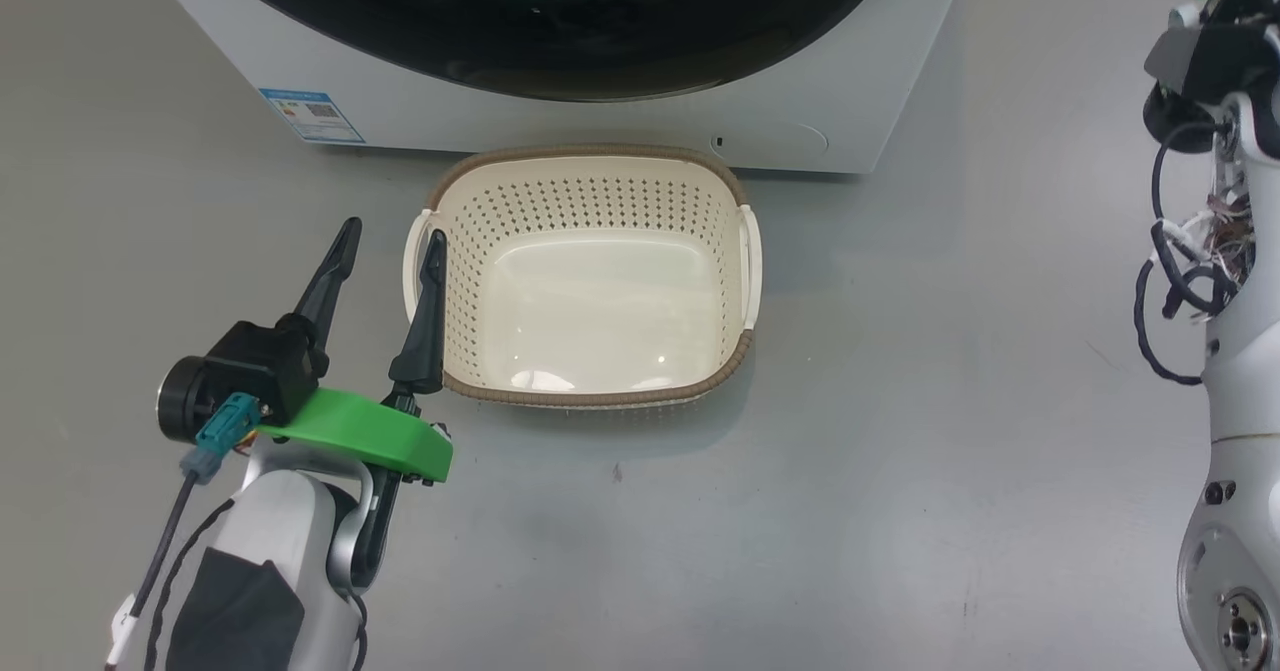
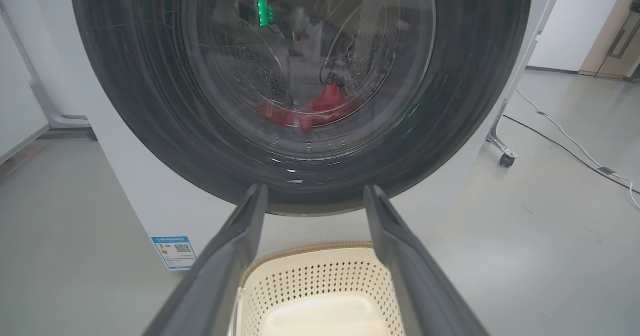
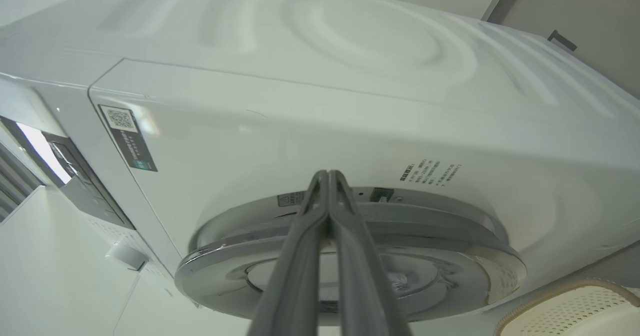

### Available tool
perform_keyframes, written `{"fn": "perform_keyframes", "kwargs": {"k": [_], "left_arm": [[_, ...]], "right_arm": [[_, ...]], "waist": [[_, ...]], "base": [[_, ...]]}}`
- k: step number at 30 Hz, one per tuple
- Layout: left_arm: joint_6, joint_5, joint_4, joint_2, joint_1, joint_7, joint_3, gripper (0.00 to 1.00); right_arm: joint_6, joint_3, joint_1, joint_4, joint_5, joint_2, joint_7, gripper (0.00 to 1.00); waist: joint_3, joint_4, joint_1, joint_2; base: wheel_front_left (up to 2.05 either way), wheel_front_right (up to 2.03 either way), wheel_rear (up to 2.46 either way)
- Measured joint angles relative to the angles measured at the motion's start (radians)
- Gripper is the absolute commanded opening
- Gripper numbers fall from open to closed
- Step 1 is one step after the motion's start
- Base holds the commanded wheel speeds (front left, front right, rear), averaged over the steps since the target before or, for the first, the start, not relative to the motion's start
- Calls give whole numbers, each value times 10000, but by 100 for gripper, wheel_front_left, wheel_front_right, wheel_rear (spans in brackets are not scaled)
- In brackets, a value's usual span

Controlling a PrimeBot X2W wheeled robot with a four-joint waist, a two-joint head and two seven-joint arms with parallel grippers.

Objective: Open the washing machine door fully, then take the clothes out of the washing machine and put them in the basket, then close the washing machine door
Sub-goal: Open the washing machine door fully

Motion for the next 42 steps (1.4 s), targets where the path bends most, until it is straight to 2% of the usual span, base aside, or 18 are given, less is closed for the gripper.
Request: {"fn": "perform_keyframes", "kwargs": {"k": [13, 17, 31, 42], "left_arm": [[-88, 81, -261, -84, -360, -2, -176, 100], [-102, 81, -330, -119, -510, -2, -257, 100], [-176, 75, -531, -232, -913, -2, -453, 100], [-176, -201, -533, -242, -989, -2, -635, 100]], "right_arm": [[-648, 922, -1653, 522, -276, -430, 1254, 0], [-748, 1018, -2101, 681, -291, -545, 1488, 0], [-838, 1283, -3084, 1152, -545, -941, 2190, 0], [-815, 1400, -3369, 1609, -437, -1091, 2734, 0]], "waist": [[714, 547, 0, 0], [960, 706, 0, 0], [1565, 1311, 0, 0], [1693, 1492, -1, 0]], "base": [[0, 0, 0], [0, 0, 0], [0, 0, 0], [0, 0, 0]]}}
